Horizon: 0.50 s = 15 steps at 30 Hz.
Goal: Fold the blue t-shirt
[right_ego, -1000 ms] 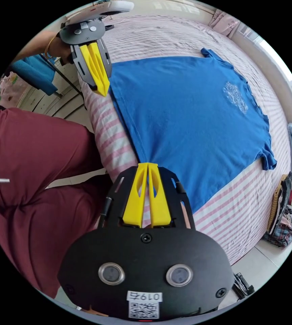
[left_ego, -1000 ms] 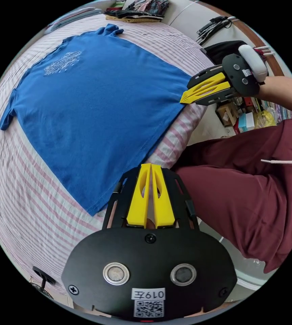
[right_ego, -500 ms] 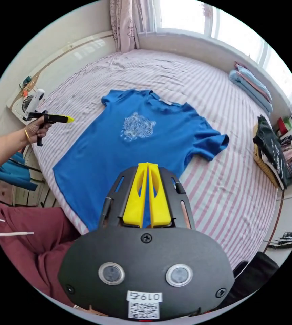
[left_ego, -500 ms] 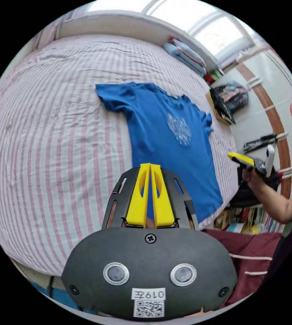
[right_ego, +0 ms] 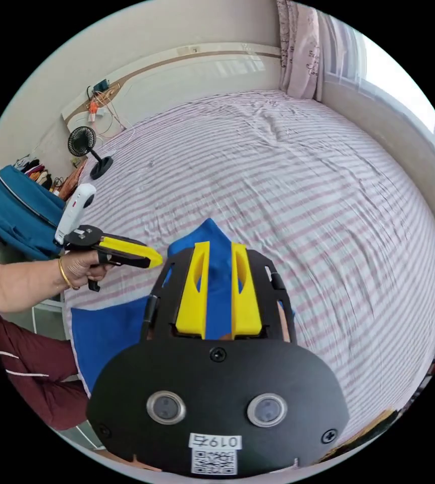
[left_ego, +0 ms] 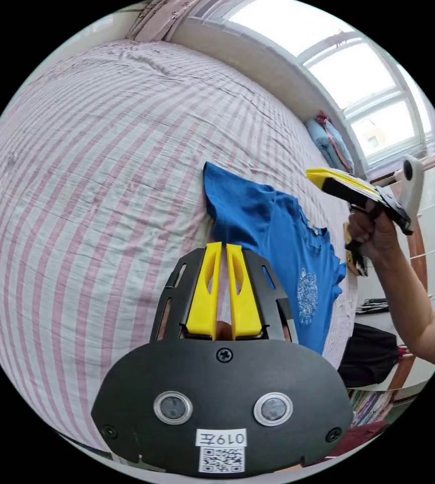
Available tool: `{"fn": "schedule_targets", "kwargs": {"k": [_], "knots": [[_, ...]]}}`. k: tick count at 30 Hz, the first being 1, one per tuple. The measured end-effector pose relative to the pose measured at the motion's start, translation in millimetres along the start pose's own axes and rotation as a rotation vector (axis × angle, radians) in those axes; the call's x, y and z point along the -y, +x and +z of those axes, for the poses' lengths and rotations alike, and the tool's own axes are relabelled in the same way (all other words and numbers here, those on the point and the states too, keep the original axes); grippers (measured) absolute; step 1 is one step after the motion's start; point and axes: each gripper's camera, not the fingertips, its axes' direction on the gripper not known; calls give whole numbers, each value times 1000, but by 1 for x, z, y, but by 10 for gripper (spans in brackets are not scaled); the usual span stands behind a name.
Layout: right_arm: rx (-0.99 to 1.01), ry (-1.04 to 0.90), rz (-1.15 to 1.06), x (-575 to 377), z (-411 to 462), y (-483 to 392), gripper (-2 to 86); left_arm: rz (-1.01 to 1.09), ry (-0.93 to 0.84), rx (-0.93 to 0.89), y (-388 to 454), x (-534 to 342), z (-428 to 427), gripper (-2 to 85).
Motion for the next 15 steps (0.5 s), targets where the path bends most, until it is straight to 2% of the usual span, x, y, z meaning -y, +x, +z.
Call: {"fn": "schedule_targets", "kwargs": {"k": [2,4,6,10,13,15], "knots": [[26,-71,-101,31,21,9,94,-51,-18,-14,-16,1,9,106],[59,-158,-173,57,41,17,105,-134,-20,-106,-43,-3,21,137],[90,-253,-235,84,61,28,110,-197,-1,-180,-64,-8,28,137],[117,-313,-266,114,76,43,105,-269,17,-266,-93,-14,47,130],[145,-364,-279,132,83,54,76,-248,-10,-277,-94,-13,60,125],[144,-357,-320,142,78,61,6,-233,-24,-222,-91,-11,66,117]]}}
